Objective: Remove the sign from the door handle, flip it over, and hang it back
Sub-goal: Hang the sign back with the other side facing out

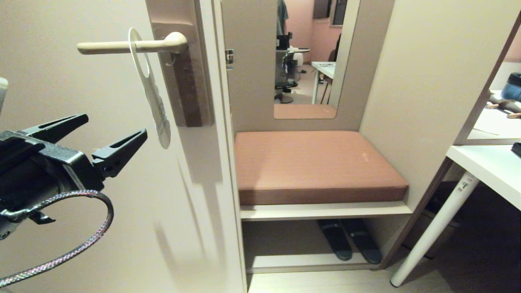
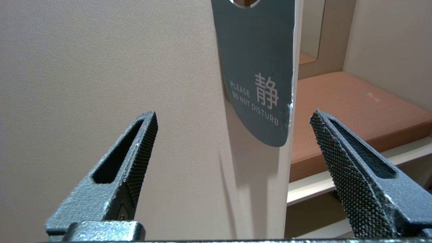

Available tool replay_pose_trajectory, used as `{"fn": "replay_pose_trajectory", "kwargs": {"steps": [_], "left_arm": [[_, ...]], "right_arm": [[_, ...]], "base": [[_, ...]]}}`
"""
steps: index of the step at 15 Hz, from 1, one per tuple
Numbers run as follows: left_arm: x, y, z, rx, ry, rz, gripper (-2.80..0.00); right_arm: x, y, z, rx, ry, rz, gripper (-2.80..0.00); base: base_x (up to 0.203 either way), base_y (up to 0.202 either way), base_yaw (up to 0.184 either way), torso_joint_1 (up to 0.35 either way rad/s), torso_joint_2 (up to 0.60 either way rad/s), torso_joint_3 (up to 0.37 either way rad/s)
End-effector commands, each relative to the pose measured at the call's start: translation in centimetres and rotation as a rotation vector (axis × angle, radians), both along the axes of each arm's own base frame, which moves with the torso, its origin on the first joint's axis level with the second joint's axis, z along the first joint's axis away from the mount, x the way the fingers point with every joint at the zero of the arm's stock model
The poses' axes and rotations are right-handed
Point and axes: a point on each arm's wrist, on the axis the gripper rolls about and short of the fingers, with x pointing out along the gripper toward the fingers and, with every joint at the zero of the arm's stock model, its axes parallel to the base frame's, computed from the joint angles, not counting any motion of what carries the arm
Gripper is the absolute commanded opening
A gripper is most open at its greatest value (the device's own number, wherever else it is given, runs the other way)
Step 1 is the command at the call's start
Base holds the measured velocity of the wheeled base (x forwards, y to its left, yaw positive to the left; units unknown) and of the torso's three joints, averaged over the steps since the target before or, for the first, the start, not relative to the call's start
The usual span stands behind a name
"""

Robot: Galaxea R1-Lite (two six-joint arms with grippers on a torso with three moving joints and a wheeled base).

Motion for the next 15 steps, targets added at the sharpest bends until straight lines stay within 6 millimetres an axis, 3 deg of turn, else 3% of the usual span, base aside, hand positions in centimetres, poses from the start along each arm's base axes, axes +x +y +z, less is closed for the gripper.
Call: {"fn": "replay_pose_trajectory", "kwargs": {"steps": [1,2,3,8,15], "left_arm": [[-0.3,0.2,0.3,-0.007,-0.018,0.002,0.0],[-0.2,0.2,0.2,-0.005,-0.015,0.001,0.0],[-0.2,0.1,0.2,-0.005,-0.015,-0.001,-2.8],[1.0,-0.2,0.2,0.008,0.004,-0.029,-2.8],[6.2,-2.3,2.6,0.005,-0.014,-0.014,-2.8]], "right_arm": [[0.0,0.0,0.0,-0.001,0.001,0.001,-2.8],[0.0,0.0,0.0,-0.001,0.001,0.001,-2.8],[0.0,0.0,0.0,-0.001,0.001,0.001,-2.8],[0.0,0.0,0.0,-0.001,0.001,0.001,-2.8],[0.0,0.0,0.0,-0.001,0.002,0.001,-2.8]], "base": [[0.0,0.0,0.0,0.0,0.0,0.0],[0.0,0.0,0.0,0.0,0.0,0.0],[0.0,0.0,0.0,0.0,0.0,0.0],[0.0,0.0,0.0,0.0,0.0,0.0],[0.0,0.0,0.0,0.0,0.0,0.0]]}}
